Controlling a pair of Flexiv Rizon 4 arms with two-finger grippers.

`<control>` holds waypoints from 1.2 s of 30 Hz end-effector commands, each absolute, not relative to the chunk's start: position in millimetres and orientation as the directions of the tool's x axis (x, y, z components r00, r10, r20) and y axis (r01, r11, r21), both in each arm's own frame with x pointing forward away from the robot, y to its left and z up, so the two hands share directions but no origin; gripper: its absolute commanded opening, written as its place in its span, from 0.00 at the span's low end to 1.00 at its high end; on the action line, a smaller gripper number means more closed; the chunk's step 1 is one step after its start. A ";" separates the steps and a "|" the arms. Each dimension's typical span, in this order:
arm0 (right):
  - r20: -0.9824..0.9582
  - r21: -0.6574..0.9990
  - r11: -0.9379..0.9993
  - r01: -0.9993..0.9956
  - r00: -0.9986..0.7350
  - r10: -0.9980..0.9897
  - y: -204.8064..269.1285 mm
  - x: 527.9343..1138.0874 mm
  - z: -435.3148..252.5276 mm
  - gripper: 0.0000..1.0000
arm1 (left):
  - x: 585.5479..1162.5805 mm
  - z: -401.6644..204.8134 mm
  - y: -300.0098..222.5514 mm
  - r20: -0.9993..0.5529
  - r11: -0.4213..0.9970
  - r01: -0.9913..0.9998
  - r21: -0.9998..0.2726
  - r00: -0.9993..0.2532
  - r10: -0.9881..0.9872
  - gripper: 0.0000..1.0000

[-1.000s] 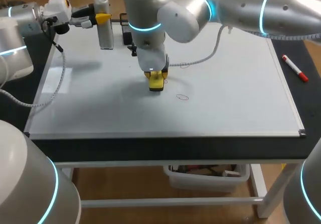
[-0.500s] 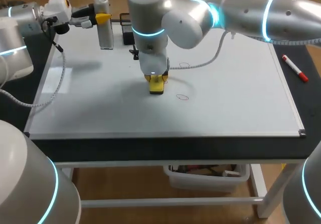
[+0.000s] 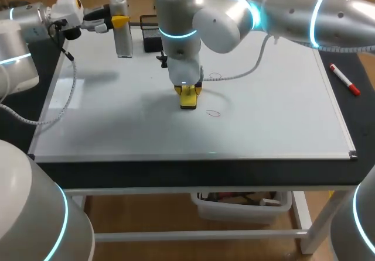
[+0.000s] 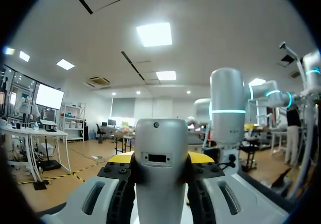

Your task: Pick up the inspection probe, press it on each red-marked spot on the whiteboard one by one, put down the probe, pick up the eraser, and wipe off all the red marks.

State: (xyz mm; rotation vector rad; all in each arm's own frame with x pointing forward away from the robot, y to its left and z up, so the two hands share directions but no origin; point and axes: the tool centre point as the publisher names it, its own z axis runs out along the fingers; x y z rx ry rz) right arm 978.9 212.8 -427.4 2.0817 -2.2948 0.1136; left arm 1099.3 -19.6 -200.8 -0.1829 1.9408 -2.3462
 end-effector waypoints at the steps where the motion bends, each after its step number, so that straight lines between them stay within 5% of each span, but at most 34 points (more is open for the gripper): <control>1: 0.083 -0.028 0.101 -0.994 -0.103 -0.991 205.1 979.9 -431.8 0.00 | 1100.2 -200.5 -19.7 0.032 -0.189 -0.005 -0.982 -0.989 -0.144 0.00; 36: 0.075 -0.104 0.197 -0.975 -0.205 -0.976 167.1 1006.6 -372.1 0.00 | 1100.2 -200.5 -19.7 0.032 -0.189 -0.005 -0.982 -0.989 -0.144 0.00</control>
